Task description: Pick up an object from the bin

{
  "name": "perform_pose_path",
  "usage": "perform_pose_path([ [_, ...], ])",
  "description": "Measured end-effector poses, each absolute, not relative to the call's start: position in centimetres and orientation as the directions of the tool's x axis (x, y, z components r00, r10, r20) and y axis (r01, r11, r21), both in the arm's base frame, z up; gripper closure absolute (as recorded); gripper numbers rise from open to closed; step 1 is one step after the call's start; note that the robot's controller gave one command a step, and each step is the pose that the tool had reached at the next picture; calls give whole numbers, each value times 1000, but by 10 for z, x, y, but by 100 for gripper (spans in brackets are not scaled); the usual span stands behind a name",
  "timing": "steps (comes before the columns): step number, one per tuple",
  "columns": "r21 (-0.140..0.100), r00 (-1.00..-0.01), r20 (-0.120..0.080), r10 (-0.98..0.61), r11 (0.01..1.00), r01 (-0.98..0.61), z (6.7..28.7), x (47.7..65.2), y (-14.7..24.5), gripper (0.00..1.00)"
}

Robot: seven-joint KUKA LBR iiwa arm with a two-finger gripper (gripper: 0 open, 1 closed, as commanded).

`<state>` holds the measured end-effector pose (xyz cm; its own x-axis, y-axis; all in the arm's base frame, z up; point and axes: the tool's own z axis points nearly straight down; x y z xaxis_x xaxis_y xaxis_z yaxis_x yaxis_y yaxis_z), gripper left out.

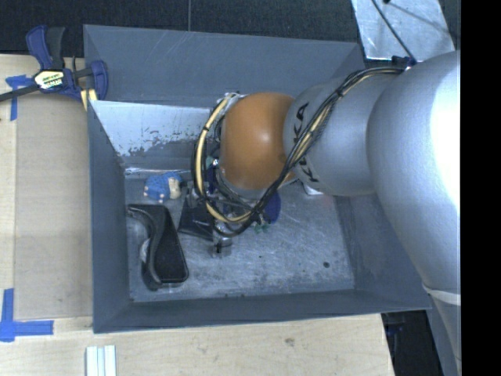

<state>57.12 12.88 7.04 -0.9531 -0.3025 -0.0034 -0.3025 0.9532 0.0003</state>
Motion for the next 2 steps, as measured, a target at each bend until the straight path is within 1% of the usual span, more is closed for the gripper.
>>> perform_pose_path([
  [1, 0, -953, -4, -302, 953, -302, 70, 572, 129, 100],
  [2, -1, -945, -14, -326, 945, -326, 305, 554, 137, 100],
])
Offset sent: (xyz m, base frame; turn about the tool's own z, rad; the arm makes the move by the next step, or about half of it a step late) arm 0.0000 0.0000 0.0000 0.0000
